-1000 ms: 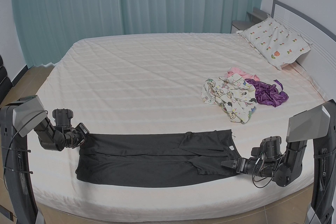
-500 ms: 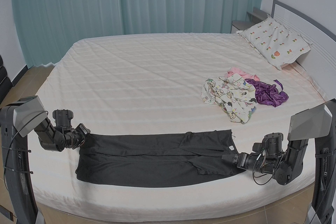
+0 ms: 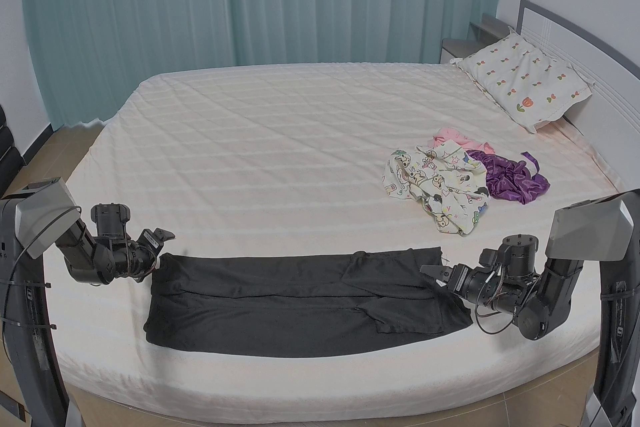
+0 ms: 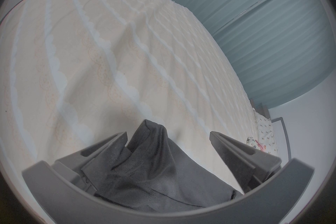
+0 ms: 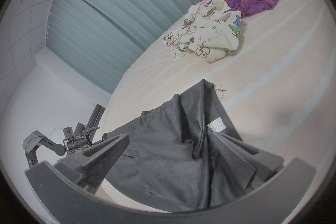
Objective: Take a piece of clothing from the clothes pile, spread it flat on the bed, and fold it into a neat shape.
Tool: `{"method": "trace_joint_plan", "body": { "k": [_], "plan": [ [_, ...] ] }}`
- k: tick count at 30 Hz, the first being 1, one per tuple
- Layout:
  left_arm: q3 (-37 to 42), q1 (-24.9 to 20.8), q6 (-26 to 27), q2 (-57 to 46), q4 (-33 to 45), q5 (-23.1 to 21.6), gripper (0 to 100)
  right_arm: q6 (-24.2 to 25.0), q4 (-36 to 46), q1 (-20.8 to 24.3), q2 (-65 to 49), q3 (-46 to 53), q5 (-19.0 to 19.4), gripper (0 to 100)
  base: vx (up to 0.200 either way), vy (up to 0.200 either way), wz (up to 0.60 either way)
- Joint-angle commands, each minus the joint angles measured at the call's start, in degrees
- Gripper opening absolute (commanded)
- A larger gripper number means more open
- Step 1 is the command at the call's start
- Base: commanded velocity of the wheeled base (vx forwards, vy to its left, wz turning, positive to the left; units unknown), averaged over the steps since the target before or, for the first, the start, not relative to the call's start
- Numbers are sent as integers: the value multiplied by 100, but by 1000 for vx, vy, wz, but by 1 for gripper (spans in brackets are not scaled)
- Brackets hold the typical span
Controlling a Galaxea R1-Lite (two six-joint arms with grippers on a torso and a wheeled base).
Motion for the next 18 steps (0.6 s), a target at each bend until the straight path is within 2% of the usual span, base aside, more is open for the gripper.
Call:
{"method": "trace_joint_plan", "body": {
  "k": [1, 6, 14, 15, 18],
  "plan": [
    [8, 16, -15, -80, 4, -18, 100, -6, 89, 74, 294, -274, -97, 100, 0, 0, 0],
    [16, 16, -15, -71, 4, -18, 100, -32, 133, 39, 531, -661, -405, 100, 0, 0, 0],
    [16, 16, -24, -71, 4, -18, 100, 3, 141, 12, 865, -1179, -449, 100, 0, 0, 0],
    [16, 16, -24, -71, 4, -18, 100, 11, 141, 21, 865, -1206, -440, 0, 0, 0, 0],
    [16, 7, -24, -71, 4, -18, 100, 20, 141, 21, 883, -1285, -440, 0, 0, 0, 0]
  ]
}}
